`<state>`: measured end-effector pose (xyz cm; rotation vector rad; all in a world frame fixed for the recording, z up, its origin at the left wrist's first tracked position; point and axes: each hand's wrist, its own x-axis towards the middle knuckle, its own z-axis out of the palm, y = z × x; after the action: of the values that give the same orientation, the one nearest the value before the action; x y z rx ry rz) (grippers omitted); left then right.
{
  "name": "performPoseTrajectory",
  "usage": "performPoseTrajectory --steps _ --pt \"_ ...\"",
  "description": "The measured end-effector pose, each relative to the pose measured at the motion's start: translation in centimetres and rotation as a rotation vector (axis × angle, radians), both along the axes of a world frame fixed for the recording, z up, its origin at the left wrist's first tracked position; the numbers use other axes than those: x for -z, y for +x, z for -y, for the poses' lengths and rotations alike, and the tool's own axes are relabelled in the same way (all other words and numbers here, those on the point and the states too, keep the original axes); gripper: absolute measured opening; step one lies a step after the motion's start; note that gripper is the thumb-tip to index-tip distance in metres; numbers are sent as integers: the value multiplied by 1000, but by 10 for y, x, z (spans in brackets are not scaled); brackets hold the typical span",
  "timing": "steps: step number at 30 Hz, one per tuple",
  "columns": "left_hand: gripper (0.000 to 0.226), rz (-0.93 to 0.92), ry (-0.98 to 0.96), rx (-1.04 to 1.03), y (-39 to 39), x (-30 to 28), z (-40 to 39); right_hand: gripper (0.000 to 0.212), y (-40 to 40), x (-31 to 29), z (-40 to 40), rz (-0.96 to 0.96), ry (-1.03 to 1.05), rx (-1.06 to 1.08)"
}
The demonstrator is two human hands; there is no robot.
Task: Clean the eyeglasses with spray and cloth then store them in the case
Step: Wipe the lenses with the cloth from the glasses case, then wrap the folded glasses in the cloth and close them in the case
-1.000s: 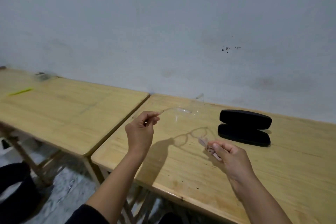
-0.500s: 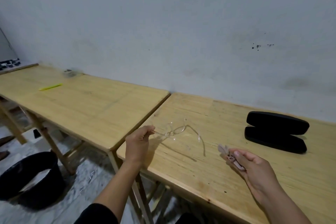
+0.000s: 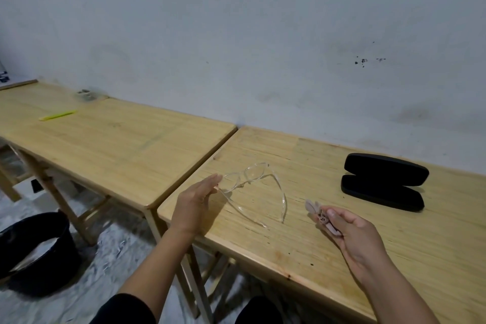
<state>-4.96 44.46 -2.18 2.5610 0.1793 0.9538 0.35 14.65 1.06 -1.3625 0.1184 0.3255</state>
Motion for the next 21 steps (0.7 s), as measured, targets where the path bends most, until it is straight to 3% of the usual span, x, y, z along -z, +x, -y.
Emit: performPoseTrajectory --steps 4,7,14,17,21 --pt "34 200 42 -10 0 -18 16 16 1 -6 5 19 10 17" --pt "21 284 -22 111 6 -32 51 15 2 -12 12 51 -7 34" --pt "24 -172 -560 365 38 -42 171 21 6 -19 32 153 -94 87" --pt "23 -233 -726 415 50 -44 203 24 7 -22 43 173 -93 115" --pt "7 -214 -723 457 63 -49 226 22 9 -28 61 215 -89 145"
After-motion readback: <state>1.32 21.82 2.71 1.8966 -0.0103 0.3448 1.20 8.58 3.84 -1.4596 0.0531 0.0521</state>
